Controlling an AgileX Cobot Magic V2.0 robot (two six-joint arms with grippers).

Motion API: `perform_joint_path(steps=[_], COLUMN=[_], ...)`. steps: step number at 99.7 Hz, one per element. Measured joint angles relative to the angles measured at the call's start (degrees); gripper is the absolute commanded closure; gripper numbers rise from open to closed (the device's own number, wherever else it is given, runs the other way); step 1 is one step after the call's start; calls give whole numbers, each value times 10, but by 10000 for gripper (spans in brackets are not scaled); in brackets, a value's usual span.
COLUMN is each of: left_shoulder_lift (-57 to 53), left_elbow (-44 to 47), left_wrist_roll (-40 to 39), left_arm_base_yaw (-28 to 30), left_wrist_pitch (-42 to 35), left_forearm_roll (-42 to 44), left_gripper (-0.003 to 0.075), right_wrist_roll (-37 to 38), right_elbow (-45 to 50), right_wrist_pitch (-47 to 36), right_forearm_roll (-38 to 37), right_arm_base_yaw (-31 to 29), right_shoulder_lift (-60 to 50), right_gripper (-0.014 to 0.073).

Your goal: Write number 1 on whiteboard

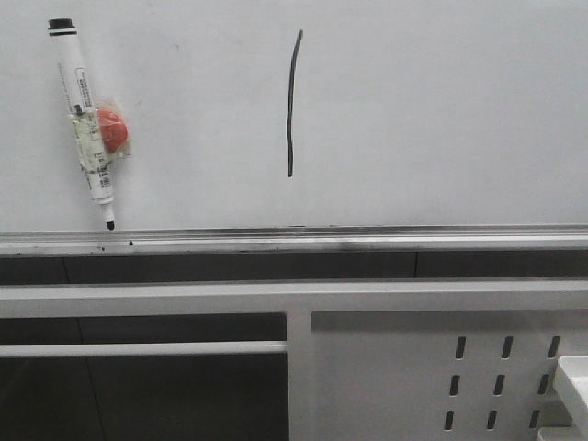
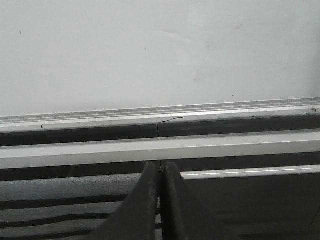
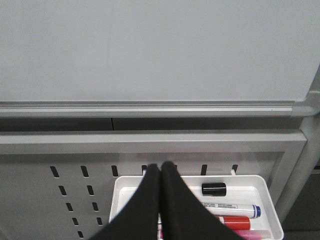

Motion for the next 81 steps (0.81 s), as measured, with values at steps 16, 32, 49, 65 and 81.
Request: perform_joint_path(steps=[16,32,49,65,81], left_shoulder_lift=[0,0,0,0,0], left_elbow=[0,0,0,0,0], left_wrist_roll=[0,0,0,0,0], left_arm_base_yaw=[0,0,0,0,0], left_wrist_pitch=[0,0,0,0,0], left_forearm_roll=[0,0,0,0,0], left_gripper=[740,740,740,740,740], right_wrist_roll=[-7,-9,-10,-10,-10], right_elbow=[0,0,0,0,0], right_wrist_pitch=[1,1,1,1,1], right_forearm_roll=[3,4,5,5,6], right_arm_base_yaw=[0,0,0,0,0], right_shoulder_lift=[0,0,0,0,0], right_gripper=[663,663,663,663,663])
